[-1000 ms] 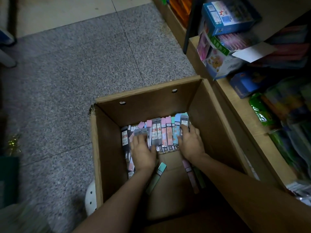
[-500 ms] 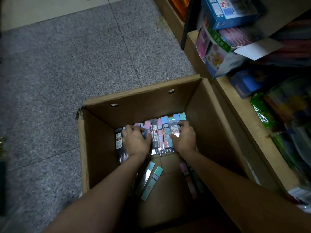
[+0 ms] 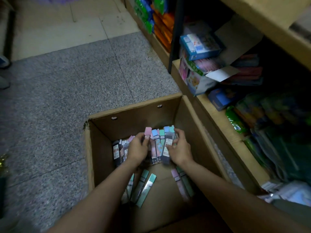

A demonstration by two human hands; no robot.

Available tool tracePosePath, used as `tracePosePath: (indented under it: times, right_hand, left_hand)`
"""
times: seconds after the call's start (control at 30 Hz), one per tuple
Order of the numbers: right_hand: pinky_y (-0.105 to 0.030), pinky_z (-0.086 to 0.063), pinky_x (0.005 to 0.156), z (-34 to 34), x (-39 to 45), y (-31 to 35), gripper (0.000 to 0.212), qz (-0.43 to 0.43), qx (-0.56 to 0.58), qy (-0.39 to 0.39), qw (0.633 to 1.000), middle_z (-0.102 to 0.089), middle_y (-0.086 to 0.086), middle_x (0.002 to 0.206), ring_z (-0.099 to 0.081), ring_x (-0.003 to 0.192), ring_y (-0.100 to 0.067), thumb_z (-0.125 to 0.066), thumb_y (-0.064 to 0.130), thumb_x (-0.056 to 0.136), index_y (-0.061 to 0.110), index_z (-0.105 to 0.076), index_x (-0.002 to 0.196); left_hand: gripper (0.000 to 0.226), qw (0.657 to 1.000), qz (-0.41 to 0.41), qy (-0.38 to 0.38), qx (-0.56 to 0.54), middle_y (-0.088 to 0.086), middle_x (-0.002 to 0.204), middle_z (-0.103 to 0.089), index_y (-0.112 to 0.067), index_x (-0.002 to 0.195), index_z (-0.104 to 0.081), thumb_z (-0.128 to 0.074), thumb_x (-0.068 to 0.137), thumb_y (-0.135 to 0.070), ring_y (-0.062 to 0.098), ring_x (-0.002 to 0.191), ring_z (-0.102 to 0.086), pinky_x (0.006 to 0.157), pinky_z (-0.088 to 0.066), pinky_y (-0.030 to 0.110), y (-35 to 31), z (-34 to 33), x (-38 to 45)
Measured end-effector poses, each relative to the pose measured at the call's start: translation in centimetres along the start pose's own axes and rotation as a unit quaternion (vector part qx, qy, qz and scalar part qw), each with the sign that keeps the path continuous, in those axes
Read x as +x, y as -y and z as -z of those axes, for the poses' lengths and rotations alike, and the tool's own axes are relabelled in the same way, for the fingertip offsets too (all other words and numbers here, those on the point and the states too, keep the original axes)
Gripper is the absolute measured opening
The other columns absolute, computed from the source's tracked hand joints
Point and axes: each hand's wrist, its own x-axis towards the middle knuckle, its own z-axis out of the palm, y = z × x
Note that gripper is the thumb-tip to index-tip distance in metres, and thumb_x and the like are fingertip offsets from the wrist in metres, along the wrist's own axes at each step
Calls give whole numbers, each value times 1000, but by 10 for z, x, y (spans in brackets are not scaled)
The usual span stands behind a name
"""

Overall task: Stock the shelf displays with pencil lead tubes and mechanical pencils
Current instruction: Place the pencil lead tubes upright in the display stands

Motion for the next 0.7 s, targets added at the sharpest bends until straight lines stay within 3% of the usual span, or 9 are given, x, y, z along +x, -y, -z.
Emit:
tracePosePath:
  times: [0.07, 0.13, 0.23, 0.3, 0.4, 0.5, 0.6, 0.7]
  right_hand:
    - [-25, -51, 87, 13, -11, 13, 64, 39, 18, 6, 999, -70, -3, 107, -66, 97, -17, -69, 3, 83, 26, -43, 137]
    - [-22, -50, 82, 29, -23, 28, 59, 72, 17, -3, 997, -70, 0, 100, -66, 87, -12, -70, 2, 82, 25, -48, 132]
    - [-9, -44, 63, 58, -43, 54, 52, 130, 26, -4, 991, -61, 7, 85, -56, 64, 5, -68, -3, 81, 20, -51, 124]
    - [-9, -42, 57, 83, -56, 73, 51, 163, 17, -16, 986, -55, 7, 80, -53, 56, 6, -70, -1, 81, 24, -49, 121]
    - [-20, -44, 60, 132, -77, 104, 47, 204, -11, -69, 976, -50, 9, 70, -47, 52, 0, -75, 10, 81, 29, -50, 115]
    - [-20, -51, 63, 183, -99, 131, 41, 240, -19, -133, 962, -61, 9, 70, -58, 60, -2, -76, 14, 81, 31, -50, 108]
    - [-8, -46, 61, 222, -122, 149, 30, 283, -55, -193, 938, -64, 14, 80, -60, 72, 7, -72, 17, 84, 29, -52, 103]
    - [-5, -38, 56, 256, -141, 164, 23, 309, -90, -246, 914, -58, 17, 72, -56, 67, 13, -68, 21, 89, 29, -50, 101]
  left_hand:
    - [20, 996, -1, 49, -68, 4, 79, -62, 1, 111, -60, -48, 100, -12, 10, 77, -63, 67, -43, 20, -19, 13, -7]
    - [19, 992, -28, 98, -71, 0, 75, -61, 4, 114, -56, -49, 99, -5, -4, 64, -60, 60, -45, 10, -39, 30, -14]
    - [38, 982, -89, 158, -53, 13, 109, -64, -10, 134, -43, -50, 97, -3, 16, 88, -66, 79, -56, 30, -72, 56, -27]
    - [51, 972, -157, 177, -8, 14, 121, -61, -18, 142, -36, -51, 96, 0, 23, 101, -65, 91, -54, 38, -100, 73, -34]
    - [47, 943, -214, 255, 4, 11, 102, -67, -21, 139, -38, -47, 98, 1, 24, 89, -68, 74, -58, 31, -149, 88, -48]
    - [42, 926, -260, 274, -25, 6, 80, -68, -26, 130, -41, -46, 98, 1, 21, 74, -69, 60, -57, 27, -195, 91, -65]
    - [41, 905, -304, 282, -92, 14, 84, -66, -20, 131, -41, -44, 98, 3, 23, 75, -69, 66, -59, 35, -232, 82, -85]
    - [41, 884, -334, 293, -145, 22, 90, -65, -22, 132, -42, -45, 99, 1, 28, 78, -68, 72, -59, 42, -266, 69, -101]
